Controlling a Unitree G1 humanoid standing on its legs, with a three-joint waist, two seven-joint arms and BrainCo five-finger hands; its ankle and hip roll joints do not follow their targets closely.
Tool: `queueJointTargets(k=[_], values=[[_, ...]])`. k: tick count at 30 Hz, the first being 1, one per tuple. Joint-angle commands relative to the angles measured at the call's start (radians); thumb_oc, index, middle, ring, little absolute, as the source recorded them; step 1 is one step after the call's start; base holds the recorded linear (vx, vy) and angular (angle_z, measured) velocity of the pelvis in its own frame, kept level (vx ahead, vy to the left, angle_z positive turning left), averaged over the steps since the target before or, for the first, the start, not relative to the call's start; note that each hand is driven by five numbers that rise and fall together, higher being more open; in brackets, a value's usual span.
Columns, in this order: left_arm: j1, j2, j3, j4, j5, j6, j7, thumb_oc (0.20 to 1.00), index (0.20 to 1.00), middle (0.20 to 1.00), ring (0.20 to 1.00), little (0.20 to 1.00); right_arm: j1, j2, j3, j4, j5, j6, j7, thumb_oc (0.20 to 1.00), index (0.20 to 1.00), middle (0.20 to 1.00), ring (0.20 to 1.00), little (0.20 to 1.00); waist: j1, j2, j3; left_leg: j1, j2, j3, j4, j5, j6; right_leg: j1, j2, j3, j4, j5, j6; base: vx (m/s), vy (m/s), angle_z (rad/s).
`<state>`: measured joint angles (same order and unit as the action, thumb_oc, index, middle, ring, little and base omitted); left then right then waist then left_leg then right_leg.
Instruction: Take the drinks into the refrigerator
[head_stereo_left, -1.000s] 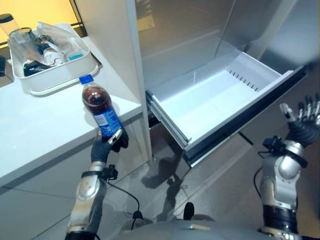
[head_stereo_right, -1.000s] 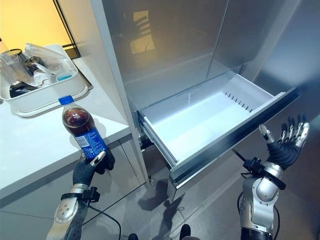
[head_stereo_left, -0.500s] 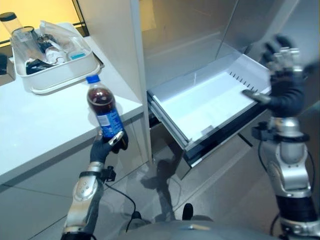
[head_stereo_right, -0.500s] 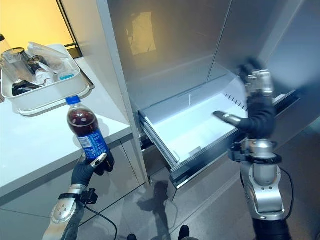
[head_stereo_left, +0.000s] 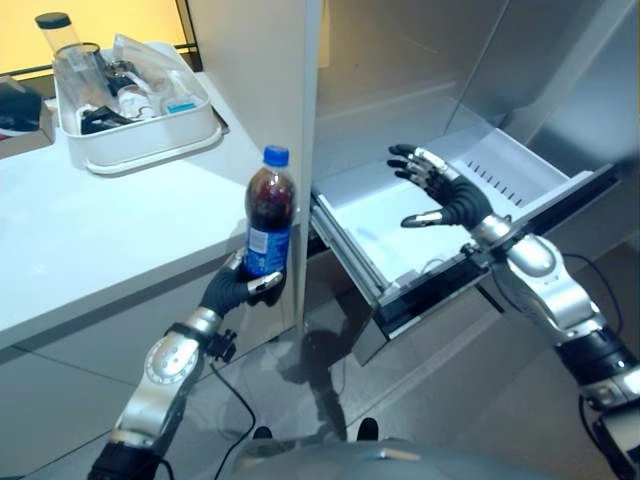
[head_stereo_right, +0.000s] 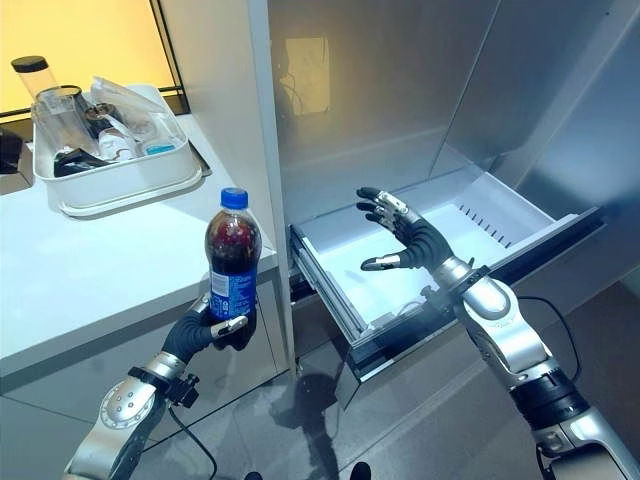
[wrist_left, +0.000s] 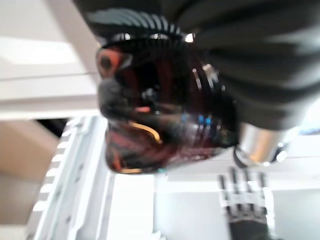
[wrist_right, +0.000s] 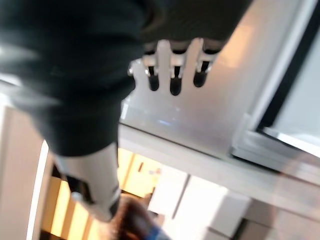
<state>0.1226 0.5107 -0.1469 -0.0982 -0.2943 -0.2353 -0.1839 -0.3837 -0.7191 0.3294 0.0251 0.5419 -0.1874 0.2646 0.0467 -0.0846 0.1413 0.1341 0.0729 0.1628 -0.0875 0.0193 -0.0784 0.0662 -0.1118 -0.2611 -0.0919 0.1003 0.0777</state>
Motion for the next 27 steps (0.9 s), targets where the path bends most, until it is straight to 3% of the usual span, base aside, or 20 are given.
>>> queueJointTargets(k=[1, 9, 21, 27], values=[[-0.168, 0.021, -0.038, -0.106, 0.063, -0.181, 0.050, 0.200, 0.200, 0.200, 0.200, 0.200, -0.149, 0.028, 0.084, 0.054, 0.075, -0.016, 0.038, 1.000, 1.000, 1.000, 1.000, 1.000, 0.018, -0.007, -0.048, -0.014, -0.048, -0.045, 0.000, -0.069, 0.035, 0.039, -0.018, -0.066, 0.025, -0.016, 0.051, 0.00, 0.000, 0.00], [-0.209, 0.004, -0.089, -0.109, 0.125, -0.212, 0.106, 0.200, 0.200, 0.200, 0.200, 0.200, -0.234, 0.136, 0.185, 0.138, 0.189, 0.015, 0.084, 1.000, 1.000, 1.000, 1.000, 1.000, 0.026, -0.004, -0.047, -0.011, -0.045, -0.048, 0.000, -0.069, 0.033, 0.039, -0.019, -0.068, 0.027, -0.018, 0.049, 0.00, 0.000, 0.00], [-0.243, -0.002, -0.161, -0.102, 0.118, -0.195, 0.066, 0.200, 0.200, 0.200, 0.200, 0.200, -0.291, 0.274, 0.253, 0.054, 0.134, 0.012, 0.088, 1.000, 1.000, 1.000, 1.000, 1.000, 0.030, 0.007, -0.041, -0.011, -0.044, -0.052, 0.000, -0.070, 0.035, 0.043, -0.019, -0.073, 0.028, -0.026, 0.046, 0.00, 0.000, 0.00], [-0.282, -0.018, -0.201, -0.076, 0.140, -0.190, 0.085, 0.200, 0.200, 0.200, 0.200, 0.200, -0.313, 0.376, 0.261, 0.146, 0.128, 0.007, 0.052, 1.000, 1.000, 1.000, 1.000, 1.000, 0.034, 0.008, -0.041, -0.010, -0.043, -0.052, 0.000, -0.071, 0.036, 0.045, -0.020, -0.073, 0.028, -0.028, 0.046, 0.00, 0.000, 0.00]])
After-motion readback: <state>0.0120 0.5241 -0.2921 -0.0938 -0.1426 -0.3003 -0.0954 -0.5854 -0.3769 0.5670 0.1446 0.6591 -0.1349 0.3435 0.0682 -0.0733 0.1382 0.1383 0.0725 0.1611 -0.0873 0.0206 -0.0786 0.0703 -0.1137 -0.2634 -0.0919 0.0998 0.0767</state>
